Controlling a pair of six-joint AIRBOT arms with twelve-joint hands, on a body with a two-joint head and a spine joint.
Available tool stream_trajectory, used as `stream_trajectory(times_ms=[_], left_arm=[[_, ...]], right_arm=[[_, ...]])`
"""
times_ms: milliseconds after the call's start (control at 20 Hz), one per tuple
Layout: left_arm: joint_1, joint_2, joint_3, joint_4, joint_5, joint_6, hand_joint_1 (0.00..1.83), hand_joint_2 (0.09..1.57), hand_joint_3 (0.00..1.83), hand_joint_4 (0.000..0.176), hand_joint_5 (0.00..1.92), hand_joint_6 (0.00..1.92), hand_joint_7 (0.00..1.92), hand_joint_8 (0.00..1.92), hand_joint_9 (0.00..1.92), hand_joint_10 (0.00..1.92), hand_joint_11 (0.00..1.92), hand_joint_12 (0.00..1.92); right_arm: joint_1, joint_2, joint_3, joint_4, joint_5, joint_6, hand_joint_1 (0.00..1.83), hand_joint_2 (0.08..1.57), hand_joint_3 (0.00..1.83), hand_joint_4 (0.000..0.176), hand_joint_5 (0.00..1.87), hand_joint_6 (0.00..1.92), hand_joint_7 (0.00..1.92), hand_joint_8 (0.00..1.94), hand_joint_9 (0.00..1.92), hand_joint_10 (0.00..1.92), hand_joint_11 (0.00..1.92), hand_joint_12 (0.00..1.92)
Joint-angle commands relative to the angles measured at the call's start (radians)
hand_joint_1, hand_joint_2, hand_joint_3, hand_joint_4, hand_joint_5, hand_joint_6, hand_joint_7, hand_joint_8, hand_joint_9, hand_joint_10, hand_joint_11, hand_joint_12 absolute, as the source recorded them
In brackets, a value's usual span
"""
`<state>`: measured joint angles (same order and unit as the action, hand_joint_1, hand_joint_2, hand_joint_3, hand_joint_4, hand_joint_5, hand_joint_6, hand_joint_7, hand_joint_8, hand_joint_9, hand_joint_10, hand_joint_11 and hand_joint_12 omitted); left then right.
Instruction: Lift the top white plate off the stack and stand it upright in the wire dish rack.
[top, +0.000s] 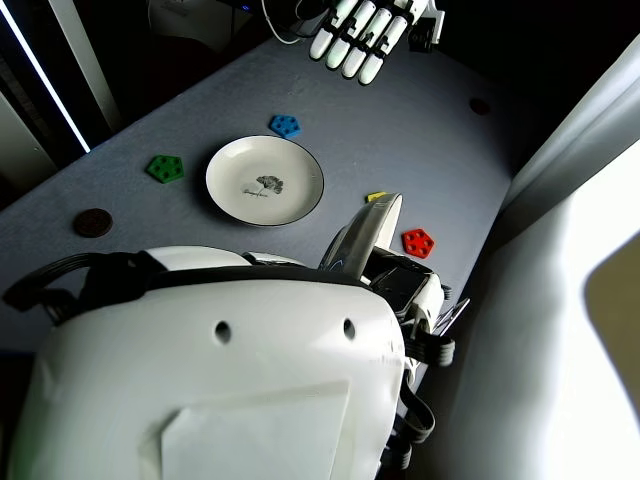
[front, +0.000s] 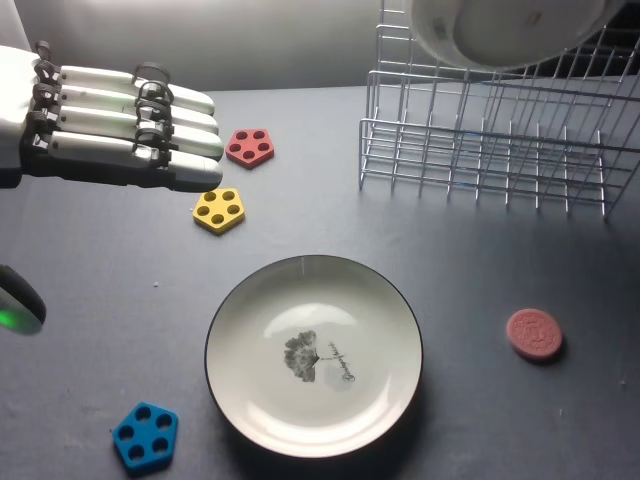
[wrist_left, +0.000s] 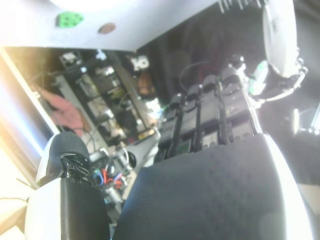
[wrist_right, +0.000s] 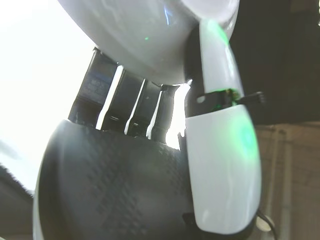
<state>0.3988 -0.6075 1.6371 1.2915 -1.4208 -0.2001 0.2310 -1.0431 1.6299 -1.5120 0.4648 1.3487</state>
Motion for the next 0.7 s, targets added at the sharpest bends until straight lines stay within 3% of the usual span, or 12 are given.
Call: stream_trajectory(times_ms=[0,150,200,300,450,500,550,650], left_arm=[[-0.022,0.008,-0.003,-0.102,-0.058,-0.004,0.22,1.06,0.00,0.000,0.01,0.00,0.02,0.00,0.00,0.00,0.01,0.04],[-0.022,0.008,-0.003,-0.103,-0.059,-0.004,0.22,1.07,0.00,0.000,0.02,0.00,0.02,0.00,0.00,0.00,0.01,0.04],[-0.022,0.008,-0.003,-0.104,-0.060,-0.004,0.22,1.08,0.00,0.000,0.00,0.00,0.01,0.00,0.00,0.00,0.00,0.04],[-0.022,0.009,-0.002,-0.104,-0.059,-0.004,0.22,1.07,0.00,0.000,0.02,0.01,0.03,0.01,0.02,0.01,0.02,0.05],[-0.022,0.009,-0.002,-0.105,-0.060,-0.004,0.21,1.07,0.00,0.000,0.00,0.00,0.00,0.00,0.01,0.00,0.00,0.09],[-0.022,0.009,-0.002,-0.105,-0.060,-0.004,0.22,1.06,0.00,0.000,0.03,0.00,0.03,0.00,0.02,0.00,0.00,0.13],[-0.021,0.010,-0.002,-0.107,-0.061,-0.004,0.21,1.06,0.00,0.000,0.02,0.00,0.03,0.00,0.02,0.00,0.00,0.14],[-0.021,0.011,-0.002,-0.110,-0.063,-0.004,0.21,1.06,0.00,0.000,0.03,0.00,0.03,0.00,0.03,0.00,0.00,0.13]], right_arm=[[0.007,0.016,0.002,0.101,-0.009,0.019,1.50,1.03,0.00,0.000,0.97,0.91,1.13,0.51,1.26,0.47,1.03,1.29],[-0.012,0.017,-0.007,0.159,-0.034,0.022,1.50,1.03,0.00,0.000,0.96,0.91,1.13,0.51,1.27,0.47,1.03,1.30],[-0.018,0.018,-0.013,0.177,-0.044,0.022,1.49,1.09,0.00,0.000,0.83,1.07,0.98,0.73,1.10,0.74,0.89,1.45],[-0.024,0.019,-0.018,0.189,-0.053,0.022,1.49,1.13,0.00,0.000,0.76,1.17,0.89,0.87,1.00,0.90,0.82,1.54],[-0.030,0.019,-0.022,0.198,-0.059,0.022,1.49,1.12,0.00,0.000,0.78,1.15,0.90,0.86,1.00,0.90,0.84,1.52],[-0.031,0.019,-0.022,0.198,-0.059,0.022,1.50,1.06,0.00,0.000,0.90,1.00,1.05,0.66,1.17,0.65,0.96,1.40],[-0.032,0.019,-0.020,0.194,-0.059,0.022,1.50,1.04,0.00,0.000,0.95,0.93,1.10,0.56,1.24,0.53,1.01,1.33],[-0.034,0.017,-0.014,0.186,-0.059,0.022,1.49,1.11,0.00,0.000,0.80,1.12,0.93,0.81,1.05,0.83,0.87,1.48]])
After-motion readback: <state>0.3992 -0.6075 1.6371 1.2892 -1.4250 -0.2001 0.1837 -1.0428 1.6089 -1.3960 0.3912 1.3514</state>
